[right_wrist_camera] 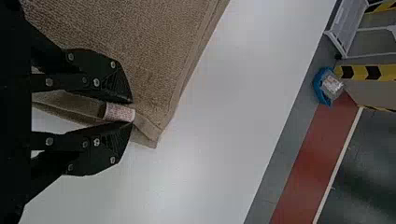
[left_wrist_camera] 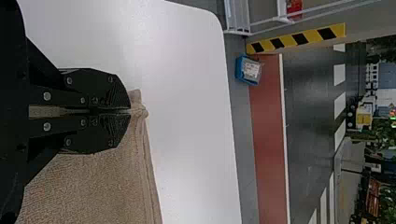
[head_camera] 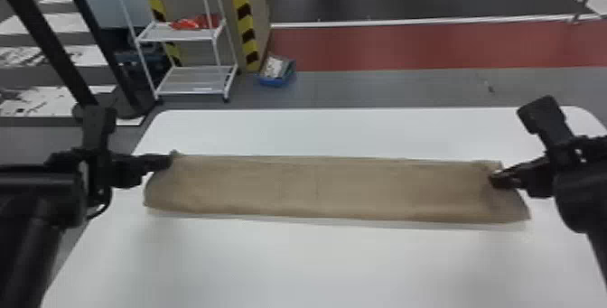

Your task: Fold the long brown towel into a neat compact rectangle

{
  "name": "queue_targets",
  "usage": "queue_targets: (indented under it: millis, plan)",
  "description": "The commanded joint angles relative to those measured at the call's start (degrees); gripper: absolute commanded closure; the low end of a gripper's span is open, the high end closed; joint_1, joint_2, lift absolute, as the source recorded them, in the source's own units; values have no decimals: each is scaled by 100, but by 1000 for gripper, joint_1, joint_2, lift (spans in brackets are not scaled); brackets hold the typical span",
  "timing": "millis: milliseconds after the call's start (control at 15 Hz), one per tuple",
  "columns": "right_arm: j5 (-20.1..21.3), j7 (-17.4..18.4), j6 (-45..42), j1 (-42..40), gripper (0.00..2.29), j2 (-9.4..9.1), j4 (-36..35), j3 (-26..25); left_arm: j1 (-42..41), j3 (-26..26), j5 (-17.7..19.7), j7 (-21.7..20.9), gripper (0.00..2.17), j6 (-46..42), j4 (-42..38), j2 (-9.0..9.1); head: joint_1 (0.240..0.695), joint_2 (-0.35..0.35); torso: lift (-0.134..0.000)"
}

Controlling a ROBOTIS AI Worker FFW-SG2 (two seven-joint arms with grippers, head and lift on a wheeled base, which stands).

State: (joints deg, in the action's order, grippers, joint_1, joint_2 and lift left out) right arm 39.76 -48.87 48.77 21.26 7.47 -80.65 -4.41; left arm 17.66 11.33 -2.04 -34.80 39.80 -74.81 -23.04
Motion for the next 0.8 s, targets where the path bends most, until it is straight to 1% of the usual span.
queue_targets:
  millis: [0,267,733]
  plan:
    - [-3,0,-12,-35,1028,0,-100,-7,1,1,2,-1,1085,-29,-7,-8,695,107,-124]
    - [-38,26,-82,-78,1028,0,-161,-34,1,45,55,-10,1085,-82,-16,-8,695,107,-124]
    - [-74,26,-100,-122,1035,26,-249,-139,97,54,37,17,1085,-99,37,-25,695,105,-124]
